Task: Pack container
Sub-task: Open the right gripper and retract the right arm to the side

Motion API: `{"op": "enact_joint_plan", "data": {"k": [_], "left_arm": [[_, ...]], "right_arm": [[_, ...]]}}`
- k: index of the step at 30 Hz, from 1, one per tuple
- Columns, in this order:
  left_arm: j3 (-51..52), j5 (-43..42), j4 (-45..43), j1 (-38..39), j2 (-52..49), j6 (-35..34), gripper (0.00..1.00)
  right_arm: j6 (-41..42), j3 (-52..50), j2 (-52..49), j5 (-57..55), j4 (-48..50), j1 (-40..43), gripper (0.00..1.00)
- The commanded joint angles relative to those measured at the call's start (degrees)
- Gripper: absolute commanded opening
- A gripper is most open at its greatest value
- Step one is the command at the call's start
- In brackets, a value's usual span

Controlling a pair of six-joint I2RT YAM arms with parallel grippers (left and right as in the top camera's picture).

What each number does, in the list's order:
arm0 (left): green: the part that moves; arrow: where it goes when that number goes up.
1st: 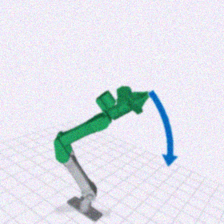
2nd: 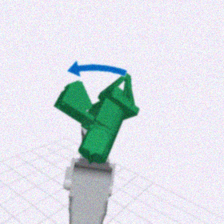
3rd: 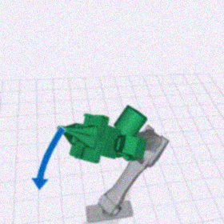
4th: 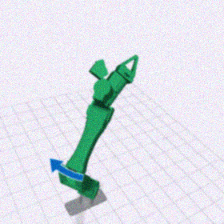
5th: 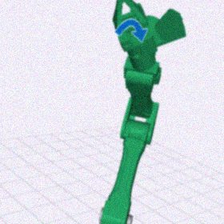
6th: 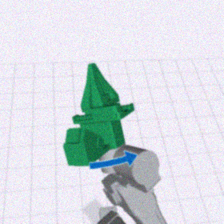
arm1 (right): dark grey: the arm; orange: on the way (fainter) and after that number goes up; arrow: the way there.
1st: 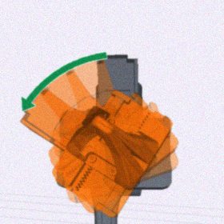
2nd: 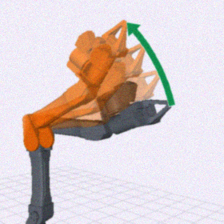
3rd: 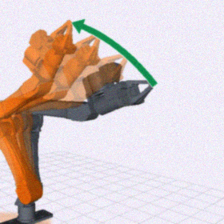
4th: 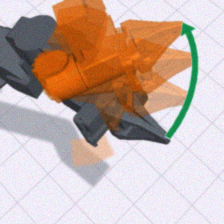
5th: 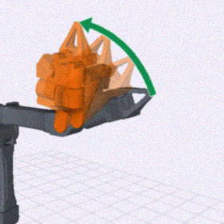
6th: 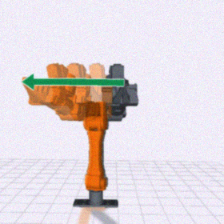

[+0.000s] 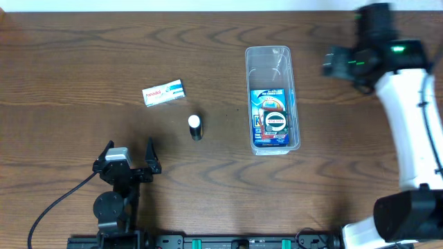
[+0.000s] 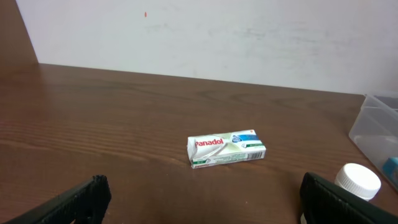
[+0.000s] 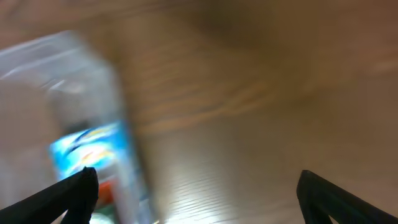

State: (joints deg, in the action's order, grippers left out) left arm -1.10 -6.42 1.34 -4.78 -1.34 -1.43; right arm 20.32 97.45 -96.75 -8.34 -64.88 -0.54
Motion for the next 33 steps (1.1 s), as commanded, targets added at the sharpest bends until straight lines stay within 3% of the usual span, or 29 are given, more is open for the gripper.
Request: {"op": "enact_joint_plan", "data": {"k": [1, 21, 33], "left_arm": [[0.87, -0.46, 2.05, -0.13, -0.02, 0.55, 0.98], [0.87, -0.46, 2.05, -0.13, -0.02, 0.55, 0.98], [0.87, -0.46, 2.05, -0.13, -0.02, 0.55, 0.98]], "right_arm": [[-0.63, -0.02, 0.5, -0.42, -1.46, 6.1, 0.99], [-0.48, -0.09, 0.48, -3.45, -4.17, 23.91, 0.99], [-0.48, -0.09, 0.48, -3.45, -4.13, 25.24, 0.99]]}}
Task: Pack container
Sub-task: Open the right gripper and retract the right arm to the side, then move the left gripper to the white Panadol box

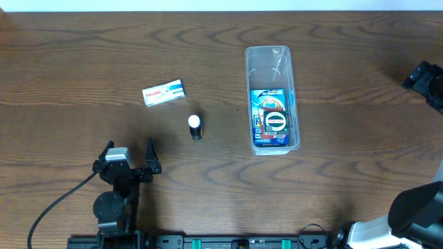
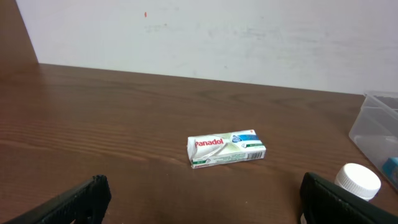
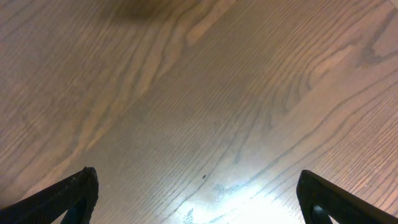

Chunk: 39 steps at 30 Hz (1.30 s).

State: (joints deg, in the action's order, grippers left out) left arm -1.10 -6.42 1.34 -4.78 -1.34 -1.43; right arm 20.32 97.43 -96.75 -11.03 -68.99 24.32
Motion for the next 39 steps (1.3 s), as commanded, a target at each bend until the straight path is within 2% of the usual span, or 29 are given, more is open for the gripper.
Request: {"op": "enact_joint_plan", "data": {"k": [1, 6, 11, 14, 18, 23, 29, 32, 34, 36, 38, 39], "left_arm": [[0.87, -0.46, 2.05, -0.13, -0.02, 0.55, 0.98], [0.87, -1.7, 1.99, -0.13, -0.04, -1.77, 0.98], [-0.92, -13.88, 1.57, -0.13, -0.04, -6.86, 0.98], [-3.67, -17.0, 1.81, -0.13, -0.48, -7.08, 0.98], [-11.52, -16.94, 5.62, -0.2, -5.68, -5.81, 0.98], [-30.18, -16.94, 17.31, -0.2, -24.63, 0.0, 0.98], [-64.22, -18.21, 48.15, -0.13, -54.38, 1.97, 0.98], [-75.89, -21.51, 58.73, -0.13, -64.39, -2.21, 0.98], [-78.73, -24.61, 62.05, -0.13, -68.24, -6.67, 0.98], [-79.41, -29.03, 60.57, -0.15, -70.88, -8.02, 0.98], [-79.71, -28.04, 59.36, -0.15, -72.76, -16.44, 0.98], [-80.04, -24.24, 59.87, -0.15, -73.61, -24.57, 0.98]], "right_arm": [[-0.48, -0.07, 0.48, -0.76, -0.04, 0.39, 0.99], [-0.48, -0.07, 0.48, -0.76, -0.02, 0.39, 0.99], [-0.48, -0.07, 0.48, -0.76, -0.02, 0.39, 0.99], [-0.48, -0.07, 0.48, -0.76, -0.04, 0.39, 0.99], [-0.48, -0.07, 0.48, -0.76, -0.02, 0.39, 0.99], [-0.46, -0.07, 0.48, -0.76, -0.04, 0.39, 0.99], [-0.48, -0.07, 0.48, -0.76, -0.02, 0.39, 0.99], [-0.48, -0.07, 0.48, -0.76, -0.04, 0.39, 0.99], [-0.48, -0.07, 0.48, -0.76, -0.02, 0.39, 0.99], [-0.48, -0.07, 0.48, -0.76, -0.02, 0.39, 0.99], [-0.48, -0.07, 0.48, -0.76, -0.04, 0.39, 0.99], [-0.48, -0.07, 0.48, -0.76, -0.04, 0.39, 0.99]]}}
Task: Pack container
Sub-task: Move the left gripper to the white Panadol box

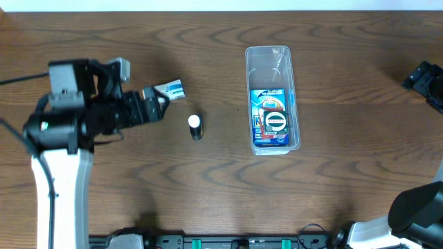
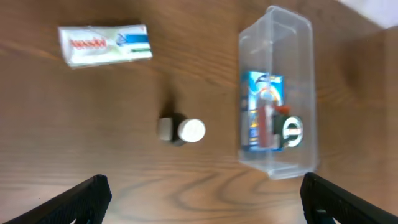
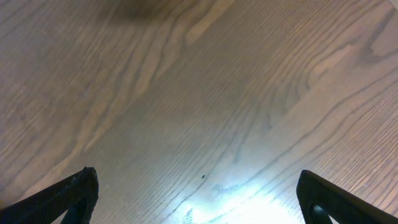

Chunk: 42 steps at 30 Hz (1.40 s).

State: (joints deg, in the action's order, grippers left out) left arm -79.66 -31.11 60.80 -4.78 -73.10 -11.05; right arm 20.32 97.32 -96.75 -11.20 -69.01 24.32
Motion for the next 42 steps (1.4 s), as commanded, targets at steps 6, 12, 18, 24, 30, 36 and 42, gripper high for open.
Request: {"op": "enact_joint_plan", "data": {"k": [6, 12, 18, 24, 30, 36, 42], "left_arm": [[-9.49, 23.85, 9.27, 1.29, -7.39, -34.03, 0.98], [-11.04, 14.49, 5.44, 2.01, -8.24, -35.39, 0.98], [-11.13, 9.42, 0.94, 2.03, -8.26, -48.61, 0.98], [-14.25, 25.7, 5.33, 4.07, -11.15, -62.29, 0.98], [-22.73, 26.27, 6.25, 7.37, -22.29, -66.75, 0.98], [-27.23, 26.27, 8.46, 7.06, -32.81, -73.35, 0.98], [-27.21, 26.27, 7.96, 6.56, -38.38, -74.42, 0.98]], "right_arm": [[-0.48, 0.04, 0.48, -0.59, -0.02, 0.37, 0.99], [-0.48, 0.04, 0.48, -0.59, -0.02, 0.37, 0.99], [-0.48, 0.04, 0.48, -0.59, 0.0, 0.39, 0.99], [-0.48, 0.04, 0.48, -0.59, 0.0, 0.39, 0.99], [-0.48, 0.04, 0.48, -0.59, -0.02, 0.39, 0.99], [-0.48, 0.04, 0.48, -0.59, 0.0, 0.37, 0.99], [-0.48, 0.04, 0.48, -0.59, 0.0, 0.37, 0.99]]}}
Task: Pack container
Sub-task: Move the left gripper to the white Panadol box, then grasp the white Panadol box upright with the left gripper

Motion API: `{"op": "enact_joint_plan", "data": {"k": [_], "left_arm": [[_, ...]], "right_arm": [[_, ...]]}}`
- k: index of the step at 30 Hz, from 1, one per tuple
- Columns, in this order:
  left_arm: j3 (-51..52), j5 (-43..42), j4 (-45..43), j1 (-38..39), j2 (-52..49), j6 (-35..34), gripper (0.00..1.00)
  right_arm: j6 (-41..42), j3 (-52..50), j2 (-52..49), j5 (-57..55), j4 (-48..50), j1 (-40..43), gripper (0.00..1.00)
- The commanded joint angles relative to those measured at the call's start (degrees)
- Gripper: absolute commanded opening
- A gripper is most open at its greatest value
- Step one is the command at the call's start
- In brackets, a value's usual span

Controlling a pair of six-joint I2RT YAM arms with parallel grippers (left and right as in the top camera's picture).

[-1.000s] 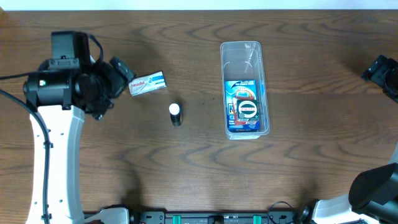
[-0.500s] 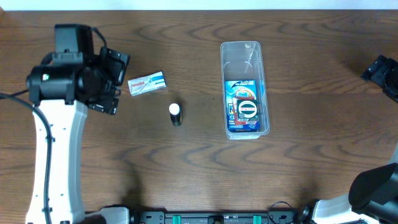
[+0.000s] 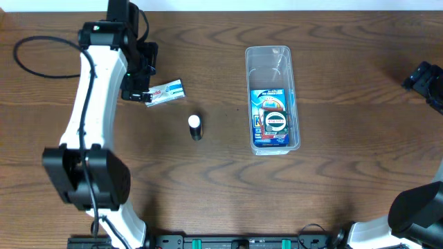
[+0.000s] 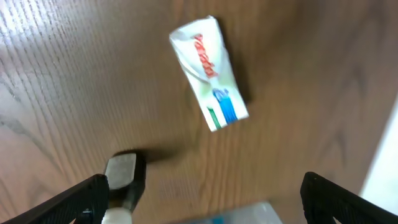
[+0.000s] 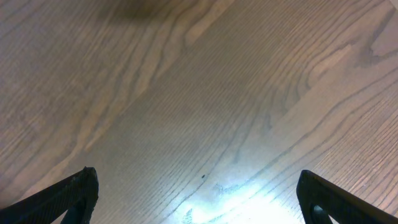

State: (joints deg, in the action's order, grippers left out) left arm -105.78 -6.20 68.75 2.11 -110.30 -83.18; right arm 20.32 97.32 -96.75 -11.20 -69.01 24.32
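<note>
A clear plastic container (image 3: 272, 59) stands right of centre with a blue packaged item (image 3: 271, 117) in its near half. A white Panadol box (image 3: 165, 92) (image 4: 209, 73) lies flat on the table to its left. A small dark bottle with a white cap (image 3: 196, 126) (image 4: 124, 180) stands between them. My left gripper (image 3: 138, 77) (image 4: 202, 205) hangs open just left of and above the Panadol box, holding nothing. My right gripper (image 3: 423, 77) (image 5: 199, 199) is open at the far right edge, over bare wood.
Dark wood-grain table (image 3: 332, 187) all round. The left arm's white links (image 3: 93, 104) reach from the front left up to the box. A black cable (image 3: 34, 48) loops at the back left. The table's back edge meets a white wall.
My left gripper has moved further back and now hangs close over the Panadol box, which fills more of the left wrist view. The right arm, box, bottle and container have not moved.
At first my left gripper rested open at the front left while the right gripper was by the container. Then the right arm stood at the far right edge. Later the left arm was raised left of the box, and now it hangs just beside it.
</note>
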Motion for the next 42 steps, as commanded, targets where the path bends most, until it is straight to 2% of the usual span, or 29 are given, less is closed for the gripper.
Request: {"op": "enact_joint_plan", "data": {"k": [1, 6, 19, 25, 42], "left_arm": [[-1.07, 1.33, -0.63, -0.33, -1.92, -2.27, 0.98], [-1.07, 1.03, -4.52, -0.33, -5.46, -2.62, 0.98], [-1.07, -1.92, -7.82, -0.24, -13.73, -5.79, 0.98], [-0.96, -4.76, -8.02, -0.15, -16.04, -10.05, 0.98], [-0.31, -4.02, -10.01, 0.02, -19.96, -11.23, 0.98]], "right_arm": [[-0.48, 0.04, 0.48, -0.59, -0.02, 0.37, 0.99], [-0.48, 0.04, 0.48, -0.59, -0.02, 0.39, 0.99], [-0.48, 0.04, 0.48, -0.59, -0.02, 0.39, 0.99], [-0.48, 0.04, 0.48, -0.59, -0.02, 0.37, 0.99], [-0.48, 0.04, 0.48, -0.59, -0.02, 0.39, 0.99]]}}
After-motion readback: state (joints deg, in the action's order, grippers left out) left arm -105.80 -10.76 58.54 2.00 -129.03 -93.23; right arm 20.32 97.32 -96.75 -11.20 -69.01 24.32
